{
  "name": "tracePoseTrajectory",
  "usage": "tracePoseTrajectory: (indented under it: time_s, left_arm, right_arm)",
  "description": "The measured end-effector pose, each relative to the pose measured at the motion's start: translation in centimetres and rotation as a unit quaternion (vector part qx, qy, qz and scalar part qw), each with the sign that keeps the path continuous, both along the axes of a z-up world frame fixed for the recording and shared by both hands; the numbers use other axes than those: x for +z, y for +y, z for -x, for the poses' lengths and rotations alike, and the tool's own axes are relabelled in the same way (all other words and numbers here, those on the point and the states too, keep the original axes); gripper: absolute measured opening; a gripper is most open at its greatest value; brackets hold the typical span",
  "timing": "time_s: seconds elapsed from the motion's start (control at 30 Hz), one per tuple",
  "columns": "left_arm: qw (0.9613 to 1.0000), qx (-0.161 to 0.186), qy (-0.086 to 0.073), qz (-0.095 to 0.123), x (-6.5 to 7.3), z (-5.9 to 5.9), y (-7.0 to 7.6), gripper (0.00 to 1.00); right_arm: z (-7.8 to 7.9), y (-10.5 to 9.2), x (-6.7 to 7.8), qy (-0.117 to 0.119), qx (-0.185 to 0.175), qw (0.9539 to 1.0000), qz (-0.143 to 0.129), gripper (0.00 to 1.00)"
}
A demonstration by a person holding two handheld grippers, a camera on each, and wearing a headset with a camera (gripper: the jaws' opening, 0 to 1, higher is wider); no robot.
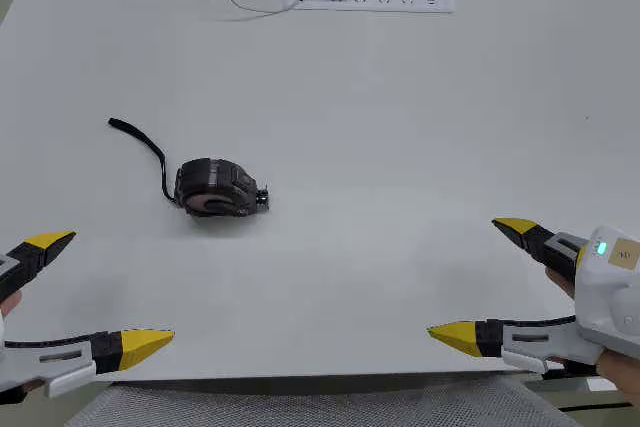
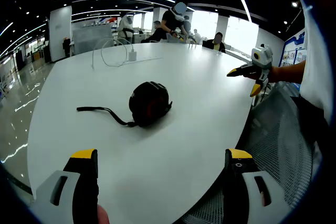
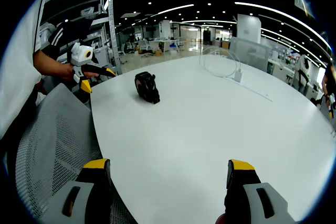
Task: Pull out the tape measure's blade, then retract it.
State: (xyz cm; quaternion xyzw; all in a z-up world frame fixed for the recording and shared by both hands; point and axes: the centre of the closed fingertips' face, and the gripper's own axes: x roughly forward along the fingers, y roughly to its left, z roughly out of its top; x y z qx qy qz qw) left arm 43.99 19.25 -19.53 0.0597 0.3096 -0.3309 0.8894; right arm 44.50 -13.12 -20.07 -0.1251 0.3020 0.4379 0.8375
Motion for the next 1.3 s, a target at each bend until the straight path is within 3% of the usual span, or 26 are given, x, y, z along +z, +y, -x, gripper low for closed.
tracePoseTrajectory:
  time_s: [1.3]
  left_arm:
    - [0.9999,-0.013,0.002,0.004,-0.08,-0.31,-0.68,0.99]
  right_arm:
    - [0.26,0.22,-0.48,0.009,0.009,0.9999,0.002,0.91]
